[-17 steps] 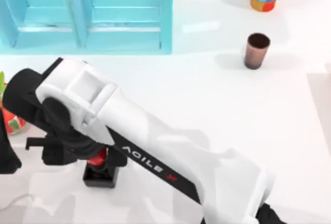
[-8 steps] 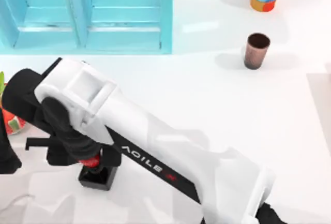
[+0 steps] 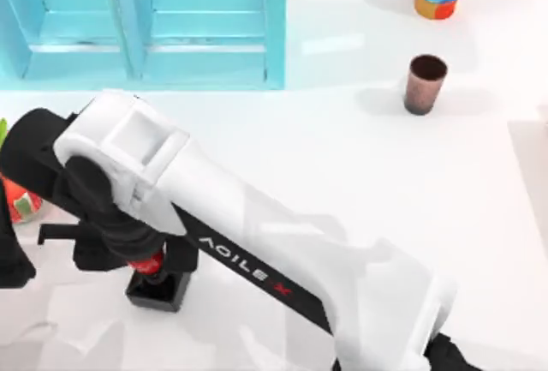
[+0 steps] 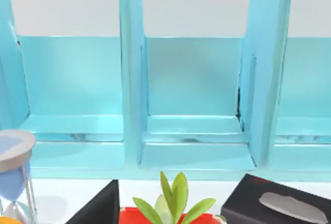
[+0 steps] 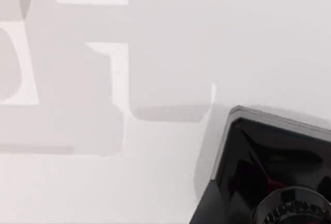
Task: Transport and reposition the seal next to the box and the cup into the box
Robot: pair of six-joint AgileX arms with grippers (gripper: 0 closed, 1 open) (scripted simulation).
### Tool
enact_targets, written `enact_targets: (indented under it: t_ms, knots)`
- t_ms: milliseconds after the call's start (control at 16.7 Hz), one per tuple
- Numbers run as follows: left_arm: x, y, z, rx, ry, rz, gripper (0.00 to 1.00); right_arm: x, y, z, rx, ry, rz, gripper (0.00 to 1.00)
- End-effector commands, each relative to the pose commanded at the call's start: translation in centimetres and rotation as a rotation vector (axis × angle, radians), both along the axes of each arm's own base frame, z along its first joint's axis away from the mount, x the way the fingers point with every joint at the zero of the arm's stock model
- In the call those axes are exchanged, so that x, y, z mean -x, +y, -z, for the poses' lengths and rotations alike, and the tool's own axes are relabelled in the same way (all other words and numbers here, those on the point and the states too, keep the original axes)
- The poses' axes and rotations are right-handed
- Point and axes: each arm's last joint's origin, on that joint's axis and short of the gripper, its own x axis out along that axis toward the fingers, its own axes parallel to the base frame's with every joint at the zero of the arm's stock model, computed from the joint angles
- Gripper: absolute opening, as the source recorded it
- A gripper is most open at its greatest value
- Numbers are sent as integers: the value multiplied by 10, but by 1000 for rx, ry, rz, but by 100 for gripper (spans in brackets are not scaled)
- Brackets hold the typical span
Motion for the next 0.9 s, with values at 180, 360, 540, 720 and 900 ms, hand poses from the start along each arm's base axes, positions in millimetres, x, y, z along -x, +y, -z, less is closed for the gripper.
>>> enact_targets:
  t_ms: [180,360,540,720,900]
  knots:
    - [0,0,0,0,0,0,100,-7,1,-20,-21,-14,1,0]
    - [0,0,0,0,0,0,100,-15,-1,-42,-24,-17,4,0]
    - [0,0,0,0,0,0,100,-21,-10,-56,7,-1,5,0]
    - [0,0,0,0,0,0,100,-20,-30,-63,48,24,4,0]
    - [0,0,0,0,0,0,100,-14,-57,-69,69,39,3,0]
